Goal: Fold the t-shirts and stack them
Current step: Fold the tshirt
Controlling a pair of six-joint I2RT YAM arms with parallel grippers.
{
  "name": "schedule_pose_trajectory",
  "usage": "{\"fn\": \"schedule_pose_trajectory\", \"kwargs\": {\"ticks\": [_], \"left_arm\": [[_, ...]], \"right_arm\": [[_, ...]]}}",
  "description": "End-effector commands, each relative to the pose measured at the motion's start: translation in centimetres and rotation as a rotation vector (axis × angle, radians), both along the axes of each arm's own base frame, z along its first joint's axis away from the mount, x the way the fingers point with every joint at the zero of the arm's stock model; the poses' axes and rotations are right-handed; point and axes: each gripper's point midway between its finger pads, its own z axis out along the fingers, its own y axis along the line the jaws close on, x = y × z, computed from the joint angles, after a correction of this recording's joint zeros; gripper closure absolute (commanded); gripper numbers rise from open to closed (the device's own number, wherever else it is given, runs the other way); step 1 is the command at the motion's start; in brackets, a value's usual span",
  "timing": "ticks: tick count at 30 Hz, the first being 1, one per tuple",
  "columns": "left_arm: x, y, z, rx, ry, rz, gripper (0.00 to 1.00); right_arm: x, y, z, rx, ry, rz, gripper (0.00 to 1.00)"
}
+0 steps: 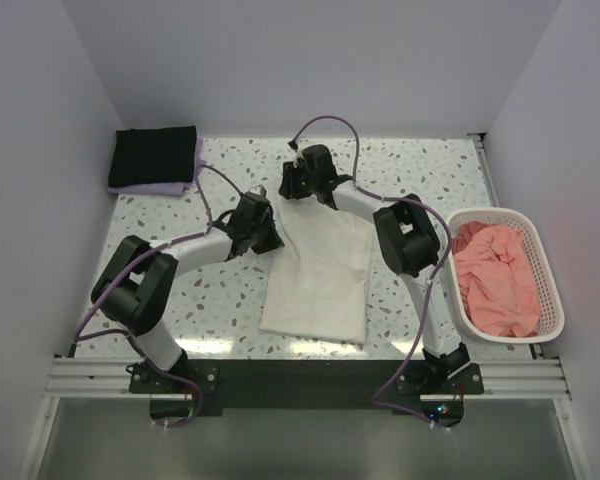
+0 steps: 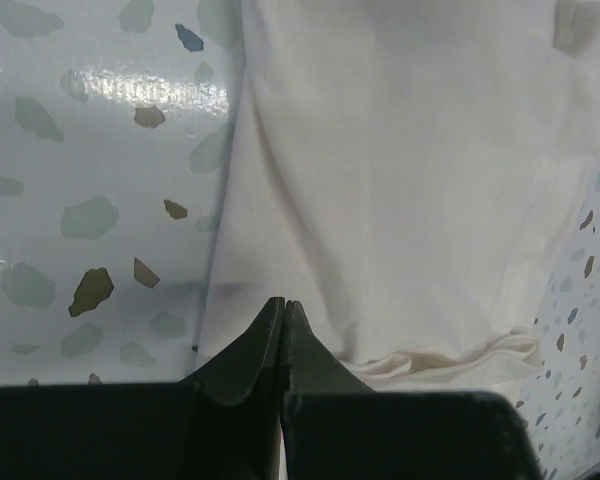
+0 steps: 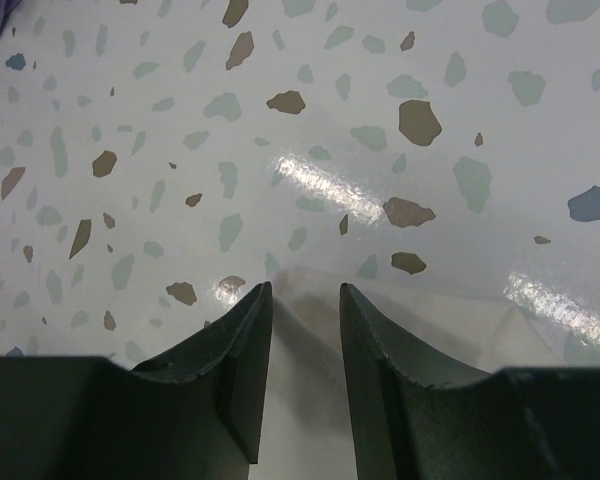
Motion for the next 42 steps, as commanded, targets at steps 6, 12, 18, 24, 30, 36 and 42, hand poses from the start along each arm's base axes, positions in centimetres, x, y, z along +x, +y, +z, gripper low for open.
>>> {"fn": "schedule_pose_trajectory", "kwargs": {"ticks": [6, 12, 18, 24, 30, 36, 42], "left_arm": [[2.4, -0.3, -0.5, 0.022, -0.007, 0.018, 1.00], [2.3, 0.4, -1.9, 0.058, 0.018, 0.045, 1.00], [1.9, 0.6, -2.6, 0.064, 0.036, 0.049, 1.00], [1.3, 1.0, -3.4, 0.067, 0.060, 0.056, 1.00], [1.0, 1.3, -3.7, 0.072, 0.070, 0.060, 1.00], [0.9, 1.3, -3.8, 0.066, 0.072, 0.059, 1.00], [0.9, 1.3, -3.9, 0.065, 0.075, 0.057, 1.00]], "right_arm": [[-0.4, 0.8, 0.9, 0.000, -0.026, 0.057, 0.63], [-0.8, 0.5, 0.5, -0.016, -0.020, 0.063, 0.63], [-0.9, 0.1, 1.6, -0.019, -0.039, 0.055, 0.72], [-0.4, -1.3, 3.4, -0.027, -0.064, -0.010, 0.94], [0.6, -3.7, 5.8, -0.014, -0.089, -0.087, 0.96], [0.9, -5.5, 6.7, -0.032, -0.106, -0.131, 0.96], [0.6, -6.7, 5.4, -0.093, -0.082, -0.151, 0.96]]}}
